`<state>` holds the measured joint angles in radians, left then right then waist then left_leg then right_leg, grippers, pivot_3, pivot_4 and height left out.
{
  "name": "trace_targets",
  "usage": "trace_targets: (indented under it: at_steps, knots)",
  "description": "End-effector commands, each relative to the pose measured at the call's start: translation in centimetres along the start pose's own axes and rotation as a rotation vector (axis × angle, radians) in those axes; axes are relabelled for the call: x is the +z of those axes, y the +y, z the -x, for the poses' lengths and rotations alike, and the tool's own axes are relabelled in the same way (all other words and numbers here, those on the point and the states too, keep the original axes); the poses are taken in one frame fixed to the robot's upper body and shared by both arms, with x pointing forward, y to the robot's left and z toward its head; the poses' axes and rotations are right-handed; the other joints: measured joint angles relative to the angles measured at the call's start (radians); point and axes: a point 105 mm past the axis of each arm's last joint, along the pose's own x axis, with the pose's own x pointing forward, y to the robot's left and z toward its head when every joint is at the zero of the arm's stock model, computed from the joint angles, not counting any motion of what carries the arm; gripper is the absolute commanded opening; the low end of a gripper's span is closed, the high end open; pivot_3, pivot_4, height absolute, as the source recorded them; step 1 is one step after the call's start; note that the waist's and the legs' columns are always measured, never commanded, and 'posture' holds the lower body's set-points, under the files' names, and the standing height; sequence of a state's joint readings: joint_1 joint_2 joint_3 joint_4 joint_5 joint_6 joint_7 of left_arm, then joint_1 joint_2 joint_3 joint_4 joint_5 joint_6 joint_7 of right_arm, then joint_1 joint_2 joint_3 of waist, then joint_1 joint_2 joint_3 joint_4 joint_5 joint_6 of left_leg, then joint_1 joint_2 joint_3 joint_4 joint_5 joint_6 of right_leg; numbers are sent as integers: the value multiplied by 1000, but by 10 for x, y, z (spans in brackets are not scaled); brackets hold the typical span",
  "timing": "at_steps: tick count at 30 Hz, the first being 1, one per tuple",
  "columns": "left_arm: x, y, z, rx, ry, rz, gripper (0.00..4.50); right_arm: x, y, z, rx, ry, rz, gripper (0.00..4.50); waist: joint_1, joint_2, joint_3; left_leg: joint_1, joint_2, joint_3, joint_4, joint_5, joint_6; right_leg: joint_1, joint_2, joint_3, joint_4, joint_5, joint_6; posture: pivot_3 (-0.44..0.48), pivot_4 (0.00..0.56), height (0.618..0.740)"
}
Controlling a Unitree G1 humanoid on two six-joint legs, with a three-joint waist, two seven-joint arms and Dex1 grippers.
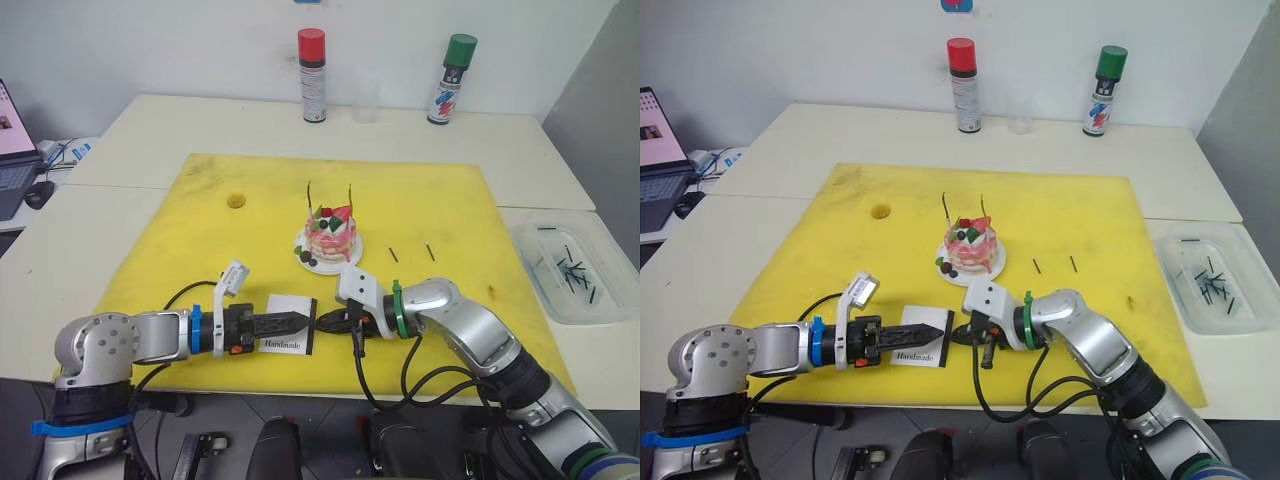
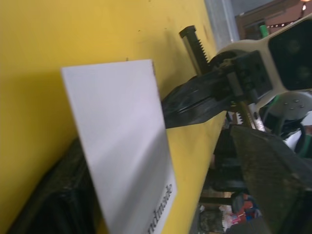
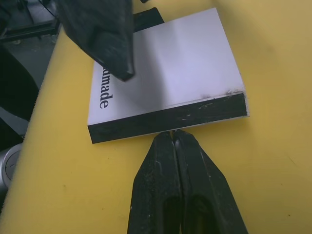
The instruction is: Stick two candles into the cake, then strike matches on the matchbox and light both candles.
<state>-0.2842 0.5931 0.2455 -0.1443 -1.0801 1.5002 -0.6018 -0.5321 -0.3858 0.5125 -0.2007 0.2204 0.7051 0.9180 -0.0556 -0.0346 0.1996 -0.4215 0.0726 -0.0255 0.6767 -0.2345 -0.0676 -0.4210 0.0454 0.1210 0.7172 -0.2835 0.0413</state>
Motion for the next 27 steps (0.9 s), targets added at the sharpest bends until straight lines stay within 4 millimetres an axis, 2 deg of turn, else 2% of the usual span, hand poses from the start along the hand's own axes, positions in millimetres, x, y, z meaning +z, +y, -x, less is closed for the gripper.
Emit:
trace_targets:
  at_steps: [1,6,9,10,15,18,23,27]
  knots:
    - [-12,12,-5,29,31,53,2681,10,-3,3,-20,-24,16,0,0,0,0,0,0,0,0,0,0,0,0,0,0,0,0,0,150,689]
    - [-8,13,-4,19,16,59,1105,16,-7,6,-39,-44,5,0,0,0,0,0,0,0,0,0,0,0,0,0,0,-2,-4,0,150,689]
    - [-3,3,-3,-41,0,73,184,27,-12,17,-64,-65,10,0,0,0,0,0,0,0,0,0,0,0,0,0,0,-3,-4,0,150,689]
    - [-1,-1,-2,-61,-5,76,27,30,-14,21,-73,-69,15,0,0,0,0,0,0,0,0,0,0,0,0,0,0,-3,-4,0,150,689]
    - [11,-20,-8,-153,-75,78,27,37,-19,44,-117,-74,32,0,2,0,0,-2,0,-1,0,0,0,-1,0,0,-1,-2,-4,0,150,689]
    - [13,-20,-18,-143,-114,91,27,33,-18,53,-132,-56,37,0,2,0,0,-5,-1,-1,0,0,0,-2,-1,-1,-2,1,1,0,150,689]
    - [0,-4,-33,-41,-98,150,27,19,-13,51,-138,-20,33,0,1,0,0,-5,-1,-2,-1,0,0,-2,-1,-1,-2,1,2,0,150,689]
    - [-13,11,-37,30,-72,206,27,11,-12,42,-139,-5,30,0,-2,0,0,-4,-2,-1,0,0,0,-2,-1,0,-2,1,2,0,150,689]
